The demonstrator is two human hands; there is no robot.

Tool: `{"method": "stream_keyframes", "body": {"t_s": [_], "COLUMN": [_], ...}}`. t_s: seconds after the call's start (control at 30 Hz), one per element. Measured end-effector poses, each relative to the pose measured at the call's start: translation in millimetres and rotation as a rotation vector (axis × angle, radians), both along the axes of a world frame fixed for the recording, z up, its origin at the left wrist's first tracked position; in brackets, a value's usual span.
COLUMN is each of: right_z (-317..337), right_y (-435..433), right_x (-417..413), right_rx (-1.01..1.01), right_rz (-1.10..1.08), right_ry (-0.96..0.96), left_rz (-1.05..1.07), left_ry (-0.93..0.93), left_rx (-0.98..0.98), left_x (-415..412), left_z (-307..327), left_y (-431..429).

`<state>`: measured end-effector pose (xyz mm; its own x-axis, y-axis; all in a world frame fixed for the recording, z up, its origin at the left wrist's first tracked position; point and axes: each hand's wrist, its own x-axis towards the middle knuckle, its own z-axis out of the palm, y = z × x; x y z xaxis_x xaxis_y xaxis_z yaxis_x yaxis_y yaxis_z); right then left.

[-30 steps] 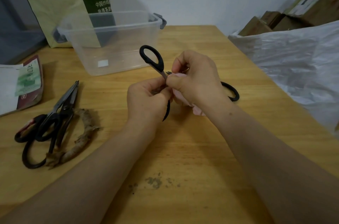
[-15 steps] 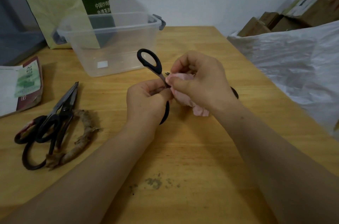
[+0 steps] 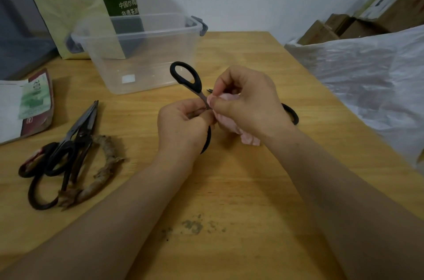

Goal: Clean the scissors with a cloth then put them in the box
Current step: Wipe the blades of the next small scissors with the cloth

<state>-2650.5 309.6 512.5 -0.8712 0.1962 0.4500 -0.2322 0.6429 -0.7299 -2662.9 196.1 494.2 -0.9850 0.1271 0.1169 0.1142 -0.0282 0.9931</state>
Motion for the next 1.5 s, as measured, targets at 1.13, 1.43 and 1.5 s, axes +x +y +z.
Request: {"method": "stream_keyframes", "body": {"t_s": [1.13,1.43,1.5], "right_z": [20,20,22], "right_y": [-11,9,13], "right_x": [14,13,12], "right_rx": [-0.047,-0.137,-0.166], "right_rz": [-0.056,-0.091,-0.114], "right_ry": [-0.071,-0.062,-0.030], "left_rz": [-0.114,-0.077,-0.087], "left_ry": [0.229,0.071,0.100], "left_rx": [-0.116,0.043,0.035], "left_x": [13,4,5], "left_z": [-1,4,3], "left_y": [10,3,0]}}
